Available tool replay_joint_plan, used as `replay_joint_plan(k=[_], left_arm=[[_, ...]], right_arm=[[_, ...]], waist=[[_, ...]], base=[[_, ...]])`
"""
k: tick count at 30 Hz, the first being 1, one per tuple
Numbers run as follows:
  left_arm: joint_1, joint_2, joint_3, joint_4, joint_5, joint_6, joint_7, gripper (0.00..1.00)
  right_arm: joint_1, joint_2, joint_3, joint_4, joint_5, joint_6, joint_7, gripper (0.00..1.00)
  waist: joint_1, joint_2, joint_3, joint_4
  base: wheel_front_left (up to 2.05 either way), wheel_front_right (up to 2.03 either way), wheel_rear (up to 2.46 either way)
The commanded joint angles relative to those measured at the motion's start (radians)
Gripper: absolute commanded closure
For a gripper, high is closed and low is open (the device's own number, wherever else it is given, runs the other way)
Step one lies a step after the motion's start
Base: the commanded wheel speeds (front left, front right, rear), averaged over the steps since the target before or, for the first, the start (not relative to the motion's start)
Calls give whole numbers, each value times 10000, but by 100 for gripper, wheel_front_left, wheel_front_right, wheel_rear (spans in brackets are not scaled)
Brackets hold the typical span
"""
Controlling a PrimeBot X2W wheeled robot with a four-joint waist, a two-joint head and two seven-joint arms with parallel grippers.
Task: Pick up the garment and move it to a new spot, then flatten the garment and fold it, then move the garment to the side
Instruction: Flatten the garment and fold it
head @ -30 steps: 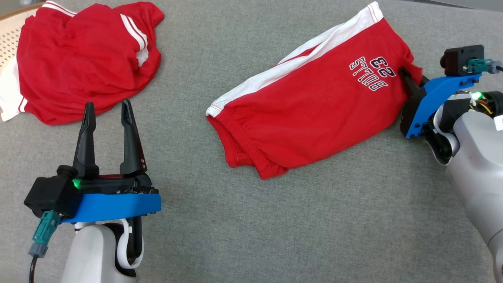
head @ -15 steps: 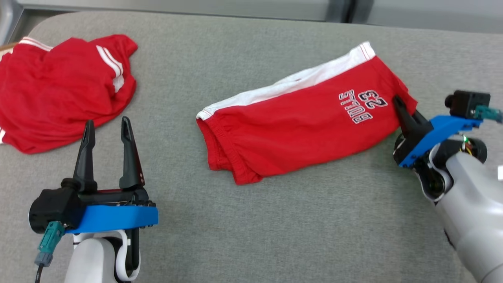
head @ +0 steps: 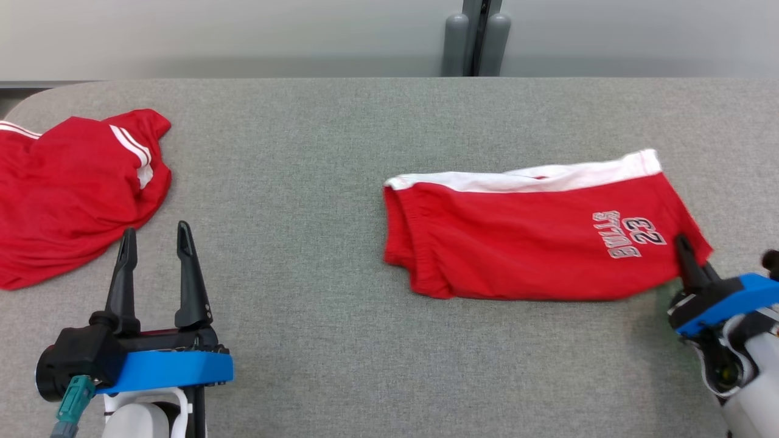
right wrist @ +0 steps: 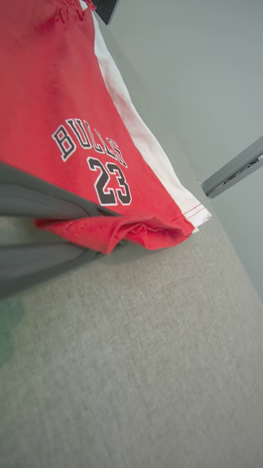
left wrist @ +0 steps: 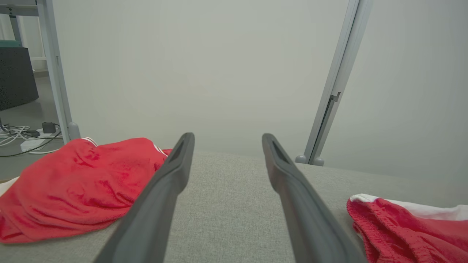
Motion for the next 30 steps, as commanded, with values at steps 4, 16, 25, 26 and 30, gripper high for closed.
replay_joint_plan(k=[4,16,25,26,30], left_arm=[[68,-5,-90,-27,-39,15,-29,0],[235,-5,-140,162,-33,-52,-29,0],[258,-6,-350,237,-110,-39,-29,0],[255,-7,-367,240,-135,-32,-29,0],[236,-6,-416,243,-226,11,-29,0]], right_arm=[[576,-387,-420,63,191,1,-181,100],[252,-5,-817,-329,154,1,-328,100],[-700,864,-412,-928,-301,3,-215,100],[-818,965,-350,-965,-383,1,-201,100],[-1207,1473,-37,-1108,-653,1,-114,100]], waist=[[1,-1,-80,-41],[1,-1,-405,-101],[1,-1,-627,123],[1,-1,-642,162],[1,-1,-695,361]], base=[[0,0,0],[0,0,0],[0,0,0],[0,0,0],[0,0,0]])
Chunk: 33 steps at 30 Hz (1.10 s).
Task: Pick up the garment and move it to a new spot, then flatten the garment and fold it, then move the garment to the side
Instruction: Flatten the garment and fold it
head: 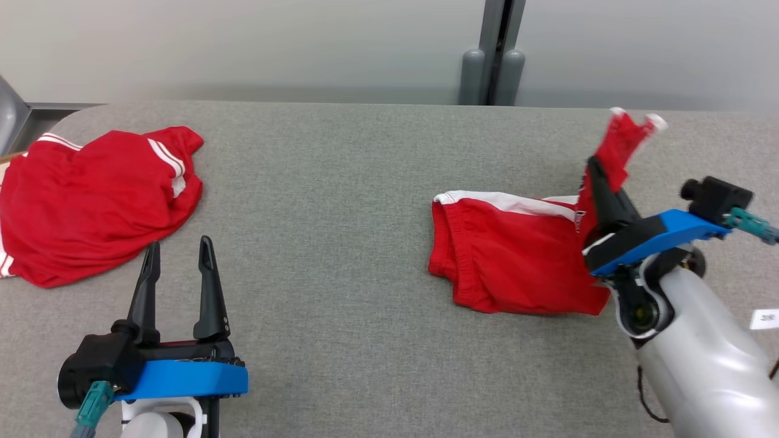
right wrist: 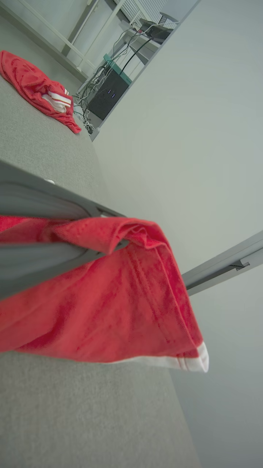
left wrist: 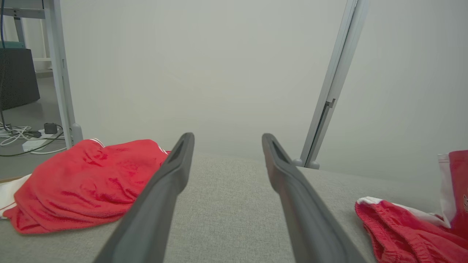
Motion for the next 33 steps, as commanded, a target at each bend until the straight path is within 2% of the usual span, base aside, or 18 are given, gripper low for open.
replay_joint_plan(k=[1,8,15,21,27,28,29,33], left_arm=[[6,-7,31,-24,-62,32,-29,0],[140,-7,-49,-61,-166,104,-28,0],[132,-7,-58,-109,-252,159,-29,0],[132,-7,8,-131,-307,190,-29,0],[37,-7,-79,-129,-301,193,-29,0],[31,-7,-112,-121,-288,189,-29,0],[29,-7,-138,-108,-279,181,-29,0],[55,-7,-174,-68,-244,179,-29,0]], right_arm=[[-135,168,130,-66,-133,1,32,100],[29,721,1291,-351,-873,1,177,100],[888,416,2532,-1054,-1668,1,96,100],[1540,224,2938,-1329,-1794,1,146,100],[1721,498,3208,-1076,-2017,1,53,98],[1688,537,3278,-1057,-2115,1,13,53],[1671,576,3349,-1008,-2200,1,-20,0],[1649,647,3473,-1041,-2515,1,-196,0]], waist=[[0,-1,-2,73],[0,-1,-42,332],[0,-1,85,498],[0,-1,163,459],[0,-1,126,419],[0,-1,121,417],[0,-1,113,411],[0,-1,45,331]], base=[[0,0,0],[0,0,0],[0,0,0],[0,0,0],[0,0,0],[0,0,0],[0,0,0],[0,0,0]])
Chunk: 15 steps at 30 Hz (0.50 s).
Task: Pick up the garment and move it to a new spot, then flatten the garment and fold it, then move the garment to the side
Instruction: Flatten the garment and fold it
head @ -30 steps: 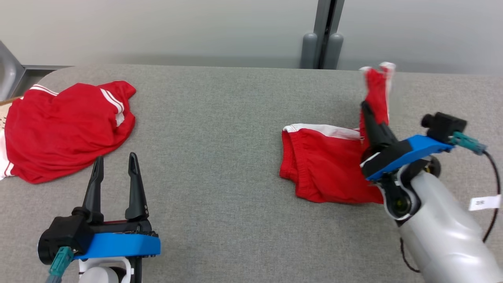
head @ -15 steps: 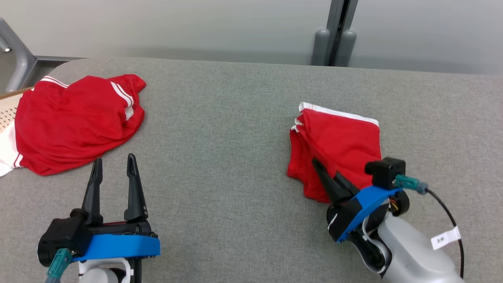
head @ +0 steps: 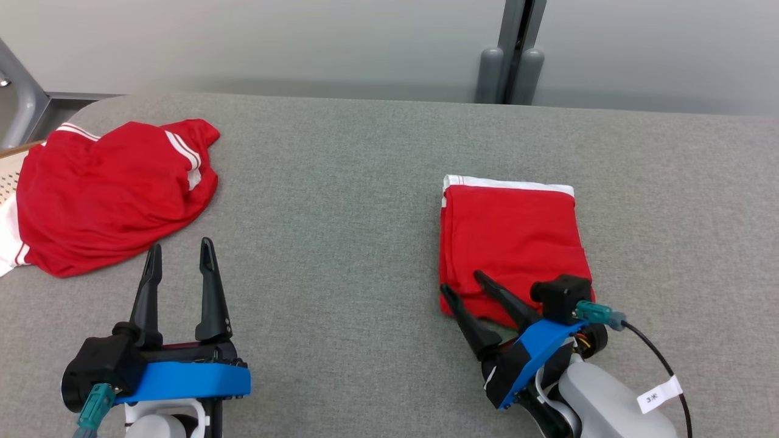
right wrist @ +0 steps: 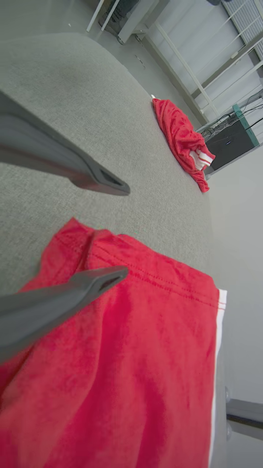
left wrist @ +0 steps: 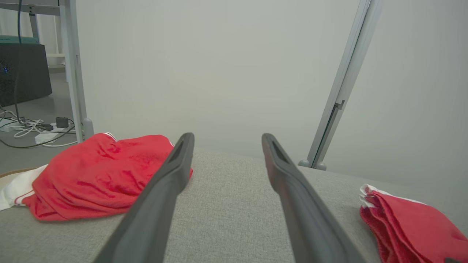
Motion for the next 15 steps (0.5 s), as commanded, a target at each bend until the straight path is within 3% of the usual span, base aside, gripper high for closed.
replay_joint_plan(k=[1,6,15], left_arm=[[-2,-9,-11,16,37,-22,-29,0],[126,-9,60,59,101,-25,-29,0],[310,-9,113,202,303,108,-29,0]], right_arm=[[-8,-70,-43,-91,-231,1,-125,0],[204,-183,-758,-664,-526,1,-215,0],[1212,-121,-3032,-2194,-1641,1,-215,0]], waist=[[1,0,-54,-67],[1,0,-262,-300],[1,0,-612,-762]], base=[[0,0,0],[0,0,0],[0,0,0]])
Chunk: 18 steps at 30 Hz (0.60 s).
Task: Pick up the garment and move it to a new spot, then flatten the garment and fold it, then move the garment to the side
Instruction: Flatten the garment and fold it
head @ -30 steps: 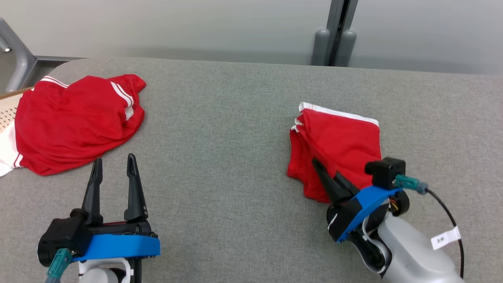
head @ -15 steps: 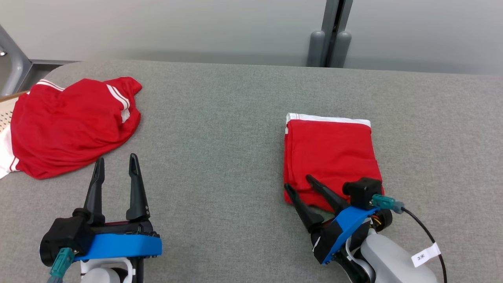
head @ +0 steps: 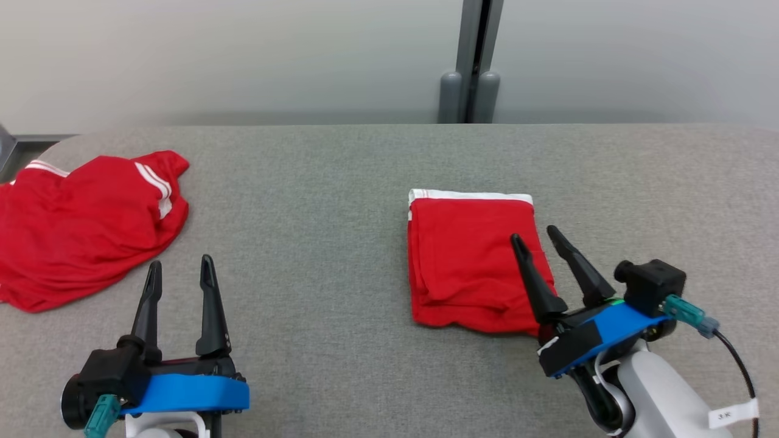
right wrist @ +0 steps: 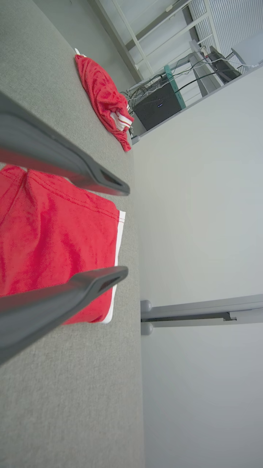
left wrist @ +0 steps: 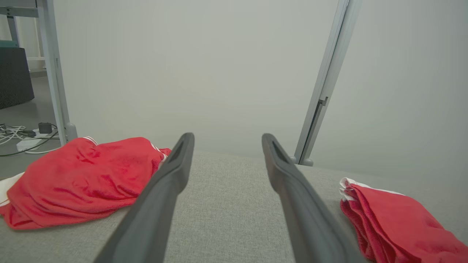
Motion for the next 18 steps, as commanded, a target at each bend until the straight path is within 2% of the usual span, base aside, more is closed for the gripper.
replay_joint_plan(k=[1,8,18], left_arm=[[108,-8,46,40,48,46,-29,0],[359,-6,161,207,474,102,-29,0],[846,159,372,302,818,43,-29,0]], right_arm=[[219,25,-160,-141,-112,1,-31,0],[1371,166,-1695,-1064,-995,1,-32,0],[2690,535,-3097,-2058,-1887,1,41,0]], waist=[[0,0,-127,-137],[0,0,-539,-455],[0,0,-930,-500]], base=[[0,0,0],[0,0,0],[0,0,0]])
